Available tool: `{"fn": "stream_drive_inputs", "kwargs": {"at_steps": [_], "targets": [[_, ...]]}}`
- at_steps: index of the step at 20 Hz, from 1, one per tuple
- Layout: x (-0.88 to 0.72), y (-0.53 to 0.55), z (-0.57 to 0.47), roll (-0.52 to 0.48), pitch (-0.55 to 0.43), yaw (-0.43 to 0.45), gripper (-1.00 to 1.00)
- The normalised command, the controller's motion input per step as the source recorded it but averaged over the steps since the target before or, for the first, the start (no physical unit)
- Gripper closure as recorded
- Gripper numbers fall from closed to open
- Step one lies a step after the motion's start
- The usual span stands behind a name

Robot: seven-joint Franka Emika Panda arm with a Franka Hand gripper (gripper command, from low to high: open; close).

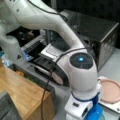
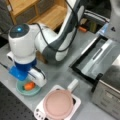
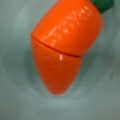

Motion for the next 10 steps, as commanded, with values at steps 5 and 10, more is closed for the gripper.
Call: {"fn": "stream_drive_inputs", "kwargs": {"at_steps": [5, 10], "targets": [[0.29, 0.02, -0.03, -0.071, 0.1, 0.109, -1.0], [0.28, 0.07, 0.01, -0.066, 0.088, 0.075, -1.0]]}}
